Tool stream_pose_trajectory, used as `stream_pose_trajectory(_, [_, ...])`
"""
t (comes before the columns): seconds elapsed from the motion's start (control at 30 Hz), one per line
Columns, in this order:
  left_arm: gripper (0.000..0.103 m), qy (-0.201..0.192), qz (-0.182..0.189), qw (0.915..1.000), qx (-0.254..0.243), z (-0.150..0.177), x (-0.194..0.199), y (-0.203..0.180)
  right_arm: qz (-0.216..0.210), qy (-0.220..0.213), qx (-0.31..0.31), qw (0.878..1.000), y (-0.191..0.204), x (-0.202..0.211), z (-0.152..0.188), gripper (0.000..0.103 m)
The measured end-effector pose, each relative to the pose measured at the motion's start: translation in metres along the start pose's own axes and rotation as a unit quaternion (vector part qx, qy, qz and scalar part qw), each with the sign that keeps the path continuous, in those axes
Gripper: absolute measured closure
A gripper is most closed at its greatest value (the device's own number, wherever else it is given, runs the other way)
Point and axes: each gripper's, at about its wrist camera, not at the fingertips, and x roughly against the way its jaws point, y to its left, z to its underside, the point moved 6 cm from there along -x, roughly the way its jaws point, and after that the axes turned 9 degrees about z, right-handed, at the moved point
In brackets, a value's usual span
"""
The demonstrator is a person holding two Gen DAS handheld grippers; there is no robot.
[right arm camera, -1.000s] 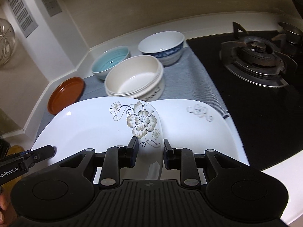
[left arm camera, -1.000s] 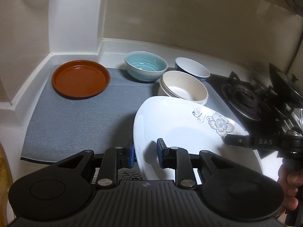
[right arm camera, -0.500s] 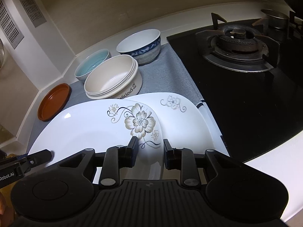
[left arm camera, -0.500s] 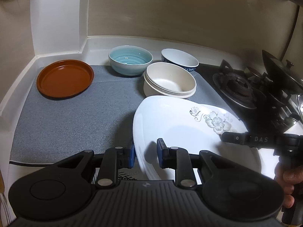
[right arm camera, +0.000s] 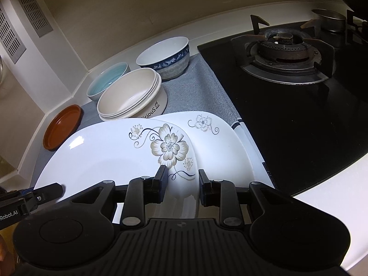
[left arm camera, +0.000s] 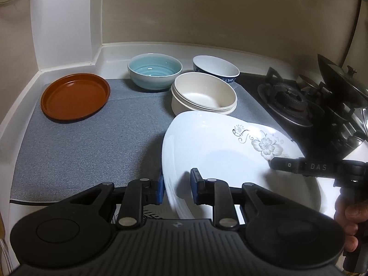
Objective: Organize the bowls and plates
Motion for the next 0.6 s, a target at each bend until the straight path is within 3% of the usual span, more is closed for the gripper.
stream_pose_trajectory(0.4, [0.078, -0.002, -0.005, 0.9999, -0.016, -0.0020, -0.0008, -0.0043, 0.019, -0.003, 0.025, 1.000, 0.0020, -0.0012, -0.0019, 0.074])
stream_pose_trajectory(0.6, [0.078, -0.001, -0.010, 0.9997, -0.022, -0.0038, -0.0025, -0.0066, 0.044, -0.011, 0.067, 0.997, 0.0081, 0.0004, -0.0013, 0.075])
